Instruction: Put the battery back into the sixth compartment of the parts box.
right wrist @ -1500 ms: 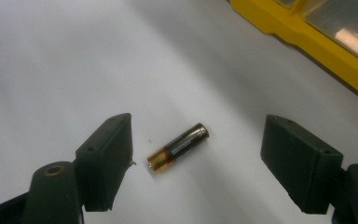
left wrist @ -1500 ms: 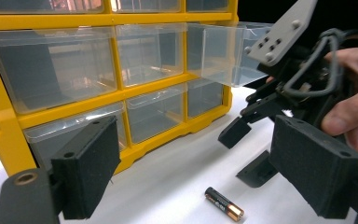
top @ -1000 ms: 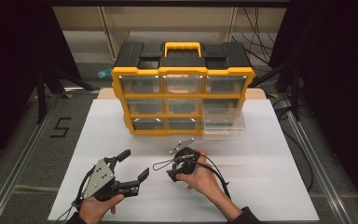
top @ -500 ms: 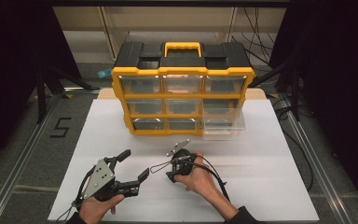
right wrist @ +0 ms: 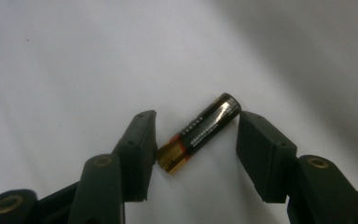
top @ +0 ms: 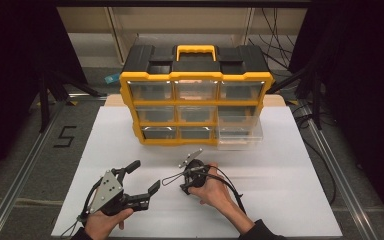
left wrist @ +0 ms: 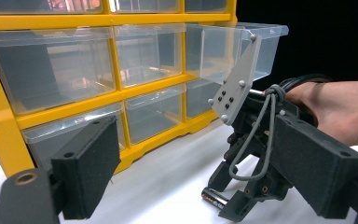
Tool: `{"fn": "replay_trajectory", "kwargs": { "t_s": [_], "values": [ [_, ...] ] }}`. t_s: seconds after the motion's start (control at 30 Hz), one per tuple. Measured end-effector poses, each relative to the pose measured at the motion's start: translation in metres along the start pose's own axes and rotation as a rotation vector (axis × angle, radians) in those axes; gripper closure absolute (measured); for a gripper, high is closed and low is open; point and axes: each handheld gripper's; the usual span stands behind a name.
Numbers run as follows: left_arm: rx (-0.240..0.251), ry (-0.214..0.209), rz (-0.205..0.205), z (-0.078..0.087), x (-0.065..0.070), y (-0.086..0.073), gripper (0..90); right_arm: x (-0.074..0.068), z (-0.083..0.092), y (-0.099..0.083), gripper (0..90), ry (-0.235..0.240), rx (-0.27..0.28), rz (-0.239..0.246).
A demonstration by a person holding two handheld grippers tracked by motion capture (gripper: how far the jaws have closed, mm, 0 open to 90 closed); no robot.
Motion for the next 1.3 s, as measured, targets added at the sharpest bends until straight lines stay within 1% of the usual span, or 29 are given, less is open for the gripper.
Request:
{"fn": "replay_trajectory", "kwargs": {
  "t_s": [0.07,0.13,0.2,0.27,0.4,0.43,0.47,0.57,0.6,0.63,0.73,0.77,0.87,0.9,1.0,1.07,1.13,1.2,1.27,1.3],
  "values": [
    [0.0,0.0,0.0,0.0,0.0,0.0,15.6,0.0,0.0,0.001,49.9,0.001,0.0,0.003],
    [0.0,-0.001,-0.002,0.0,0.0,0.0,15.6,0.002,0.0,0.001,53.3,-0.003,0.0,0.012],
    [0.0,-0.001,0.0,0.0,0.0,0.0,15.6,0.003,-0.001,0.001,53.5,0.003,0.003,-0.002],
    [0.0,-0.001,0.0,0.0,0.0,0.0,15.6,0.004,-0.001,0.002,54.3,0.0,0.004,-0.006],
    [0.0,-0.001,0.005,0.0,0.001,0.0,15.6,0.004,-0.002,0.004,60.0,-0.016,-0.005,0.014],
    [0.0,-0.001,0.005,0.0,0.001,0.0,15.6,0.004,-0.002,0.004,60.0,-0.016,-0.005,0.014],
    [-0.001,-0.001,-0.002,0.0,0.0,0.0,15.6,0.005,-0.002,0.005,63.2,-0.022,-0.01,0.032],
    [0.001,-0.001,0.0,0.0,0.0,0.0,15.6,0.006,-0.001,0.005,68.5,-0.014,-0.015,0.046],
    [0.001,-0.001,0.0,0.0,0.0,0.0,15.6,0.006,-0.001,0.005,68.5,-0.014,-0.015,0.046],
    [0.001,-0.001,0.0,0.0,0.0,0.0,15.6,0.006,-0.001,0.005,72.7,-0.007,-0.019,0.058],
    [0.0,0.0,-0.002,0.0,0.0,0.0,15.6,0.007,-0.001,0.006,76.8,0.004,-0.025,0.083],
    [0.001,0.0,0.004,0.0,0.001,0.0,15.6,0.007,-0.001,0.007,77.0,0.007,-0.026,0.09],
    [0.0,0.0,0.0,0.0,0.0,0.0,15.6,0.006,0.0,0.008,77.1,0.0,-0.037,0.101],
    [-0.001,-0.001,-0.001,0.0,0.0,0.0,15.6,0.005,0.0,0.008,77.1,0.0,-0.035,0.111],
    [-0.001,-0.002,-0.002,0.0,0.0,0.0,15.6,0.005,0.001,0.008,77.2,0.005,-0.037,0.118],
    [0.0,-0.001,0.004,0.0,0.0,0.0,15.7,0.006,0.005,0.008,77.2,0.007,-0.023,0.119],
    [0.0,-0.001,0.0,0.0,0.0,0.0,15.6,0.007,0.007,0.008,77.2,0.006,-0.02,0.12],
    [-0.001,-0.001,0.0,0.0,0.0,0.0,15.6,0.008,0.015,0.01,77.2,0.001,0.007,0.129],
    [-0.001,-0.001,0.001,0.0,0.0,0.0,15.6,0.009,0.024,0.013,77.2,-0.009,0.028,0.129],
    [-0.001,-0.001,0.001,0.0,0.0,0.0,15.6,0.01,0.028,0.014,77.2,-0.01,0.044,0.14]
  ]
}}
Point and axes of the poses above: each handheld gripper's, and its own axes: z roughly backward along the jaws, y roughly out of its top, x roughly to its right, and after that the axes turned 9 degrees about -y, right-handed
